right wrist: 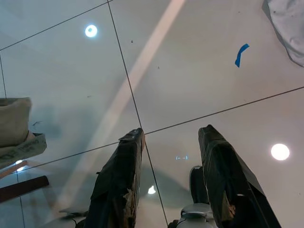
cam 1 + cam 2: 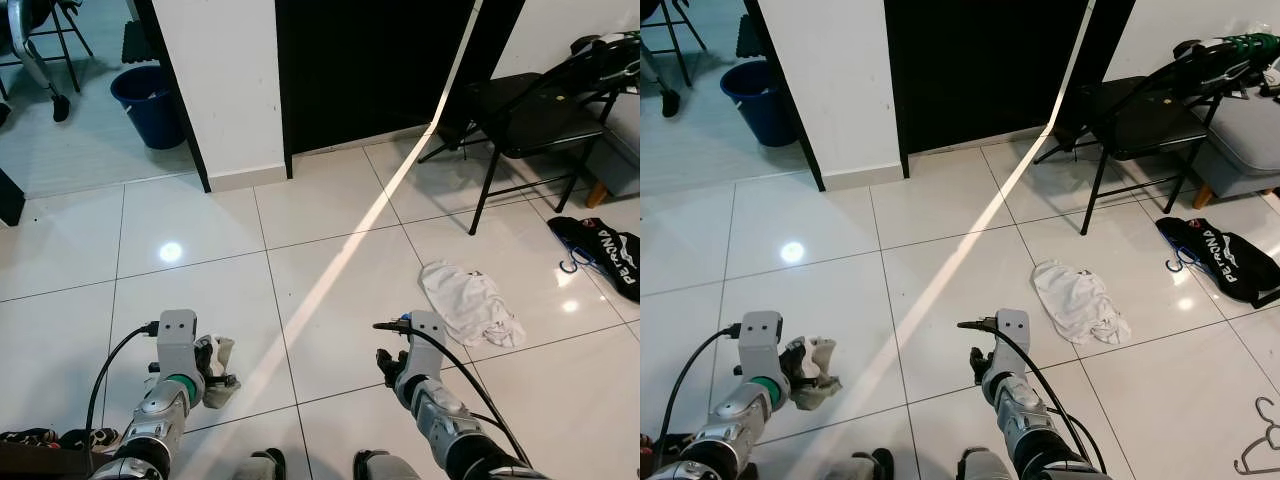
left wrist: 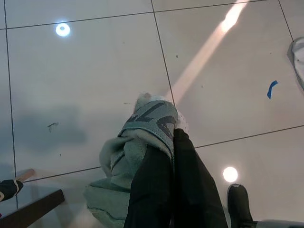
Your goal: Hang hanger
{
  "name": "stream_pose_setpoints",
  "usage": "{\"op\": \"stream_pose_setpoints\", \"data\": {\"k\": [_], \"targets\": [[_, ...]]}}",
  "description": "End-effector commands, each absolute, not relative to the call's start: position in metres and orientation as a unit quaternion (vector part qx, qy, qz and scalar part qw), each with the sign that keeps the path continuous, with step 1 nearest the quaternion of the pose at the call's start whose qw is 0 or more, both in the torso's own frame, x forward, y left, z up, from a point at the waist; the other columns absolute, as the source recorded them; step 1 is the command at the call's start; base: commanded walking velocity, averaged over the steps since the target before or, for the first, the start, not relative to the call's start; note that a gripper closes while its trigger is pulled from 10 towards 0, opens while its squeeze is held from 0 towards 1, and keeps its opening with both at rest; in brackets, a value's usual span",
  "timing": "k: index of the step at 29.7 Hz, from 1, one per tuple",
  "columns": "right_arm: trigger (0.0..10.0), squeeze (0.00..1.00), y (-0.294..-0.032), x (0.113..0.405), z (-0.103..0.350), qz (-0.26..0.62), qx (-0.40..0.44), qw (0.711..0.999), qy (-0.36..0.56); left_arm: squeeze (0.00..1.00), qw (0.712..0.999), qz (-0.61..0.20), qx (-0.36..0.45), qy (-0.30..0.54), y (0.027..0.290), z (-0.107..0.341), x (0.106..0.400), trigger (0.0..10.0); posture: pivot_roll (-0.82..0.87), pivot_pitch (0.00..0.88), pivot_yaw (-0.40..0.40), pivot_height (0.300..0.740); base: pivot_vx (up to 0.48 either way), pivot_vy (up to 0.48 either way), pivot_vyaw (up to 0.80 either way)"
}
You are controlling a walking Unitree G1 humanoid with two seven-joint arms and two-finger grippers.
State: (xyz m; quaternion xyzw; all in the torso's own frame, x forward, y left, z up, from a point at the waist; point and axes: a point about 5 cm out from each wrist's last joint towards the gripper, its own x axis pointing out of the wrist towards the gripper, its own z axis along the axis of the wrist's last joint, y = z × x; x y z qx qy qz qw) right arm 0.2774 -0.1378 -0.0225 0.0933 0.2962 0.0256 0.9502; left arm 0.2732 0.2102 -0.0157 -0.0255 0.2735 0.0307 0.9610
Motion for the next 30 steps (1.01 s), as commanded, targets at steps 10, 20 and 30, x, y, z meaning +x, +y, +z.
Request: {"op": "stream_pose_setpoints", "data": {"k": [10,20,30], "targets": [[10.0,0.00,-0.1382,0.2718,-0.0280,0.022,0.099,0.944,0.312,0.00,0.958,0.032,-0.023,0.285,0.2121,-0.0202,0.2678,10.0,0.02,0.103,0.050,0.740,0.000,0.000,0.00],[10.0,0.00,-0.1381,0.2725,-0.0273,0.021,0.103,0.945,0.310,0.00,0.957,0.032,-0.025,0.286,0.2128,-0.0195,0.2687,10.0,0.02,0.105,0.057,0.740,0.000,0.000,0.00],[10.0,0.00,-0.1377,0.2737,-0.0264,0.020,0.104,0.945,0.309,0.00,0.957,0.032,-0.027,0.286,0.2132,-0.0184,0.2701,10.0,0.02,0.102,0.059,0.740,0.000,0.000,0.00]]}}
